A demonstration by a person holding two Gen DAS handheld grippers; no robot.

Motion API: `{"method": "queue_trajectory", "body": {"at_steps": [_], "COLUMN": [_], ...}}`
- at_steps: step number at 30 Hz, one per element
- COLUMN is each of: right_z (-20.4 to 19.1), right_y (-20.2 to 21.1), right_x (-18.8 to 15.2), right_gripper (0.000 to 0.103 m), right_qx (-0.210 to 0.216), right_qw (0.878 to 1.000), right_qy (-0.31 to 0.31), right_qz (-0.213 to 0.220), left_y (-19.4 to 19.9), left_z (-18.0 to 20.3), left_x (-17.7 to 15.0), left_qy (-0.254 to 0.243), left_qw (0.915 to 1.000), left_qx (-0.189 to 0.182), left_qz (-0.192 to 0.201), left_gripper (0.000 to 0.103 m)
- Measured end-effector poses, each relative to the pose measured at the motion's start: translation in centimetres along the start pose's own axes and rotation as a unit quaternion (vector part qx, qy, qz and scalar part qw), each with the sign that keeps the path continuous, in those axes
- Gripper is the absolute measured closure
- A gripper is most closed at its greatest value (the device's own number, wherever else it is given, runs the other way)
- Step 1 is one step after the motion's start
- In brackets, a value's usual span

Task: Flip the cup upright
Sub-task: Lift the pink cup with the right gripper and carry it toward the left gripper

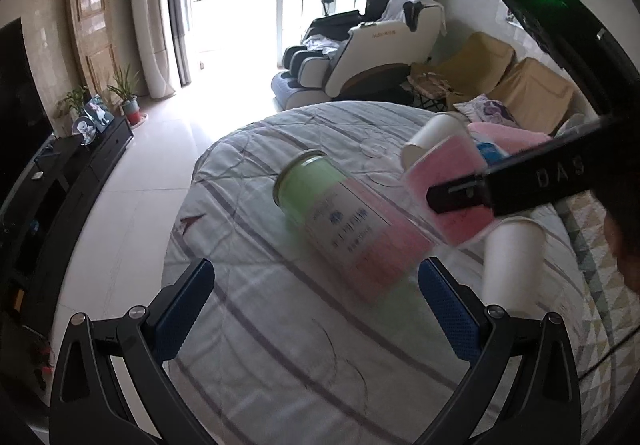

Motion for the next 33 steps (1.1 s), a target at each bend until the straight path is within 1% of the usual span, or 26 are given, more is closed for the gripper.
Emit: {"method": "queue_trajectory", "body": {"at_steps": [3,7,10,11,18,24,26,28,30,32,33], "right_z": [-1.0,-2.4,-3.6,-3.8,-5.6,-6.1,-6.3,-6.4,-6.4,-6.4,-6.4], "right_y": [0.7,0.8,0.2,-0.1,-1.5,-3.6,-4.5,-5.3,-5.5,-4.9,-4.6], "right_x": [-2.4,-5.6,-7.0,-7.6,-10.3,-11.1,-11.3,-11.4,-11.8,-11.7,-11.6], "right_gripper": [0.037,0.037,0.037,0.037,0.037,0.037,0.037,0.037,0.032,0.023,0.023], "right_qx": [0.014,0.031,0.037,0.033,0.041,0.054,0.055,0.075,0.087,0.086,0.085], "right_qw": [1.0,0.998,0.997,0.997,0.993,0.985,0.984,0.979,0.976,0.977,0.979], "right_qy": [-0.023,-0.051,-0.069,-0.07,-0.101,-0.151,-0.156,-0.176,-0.185,-0.181,-0.177], "right_qz": [0.003,-0.01,-0.021,-0.025,-0.051,-0.062,-0.069,-0.077,-0.079,-0.069,-0.062], "left_y": [1.2,2.1,2.8,3.0,4.4,4.2,3.9,3.7,3.8,4.0,4.1], "left_z": [0.7,1.5,1.7,1.6,0.3,-0.4,-0.5,-0.3,-0.1,0.3,0.4], "left_x": [-1.4,-4.0,-5.6,-6.1,-8.2,-9.3,-9.6,-9.9,-10.0,-9.9,-9.8], "left_qy": [-0.014,-0.022,-0.025,-0.025,-0.021,-0.016,-0.018,-0.021,-0.022,-0.023,-0.024], "left_qw": [0.9999,0.9991,0.9989,0.999,0.9988,0.9983,0.998,0.9975,0.9971,0.9969,0.9968], "left_qx": [-0.009,-0.029,-0.028,-0.025,-0.025,-0.023,-0.023,-0.026,-0.031,-0.039,-0.041], "left_qz": [-0.002,-0.023,-0.028,-0.029,-0.036,-0.05,-0.056,-0.063,-0.065,-0.065,-0.064], "left_gripper": [0.0,0.0,0.0,0.0,0.0,0.0,0.0,0.0,0.0,0.0,0.0]}}
Point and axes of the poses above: each gripper's, at about its wrist camera, not at the fingertips, and y roughly against the way its jaws point, z to its right, x to its top, the point moved 9 cm from there along -y, roughly the way its jaws point, and after that the axes turned 4 degrees about -y, right-handed, at the moved point
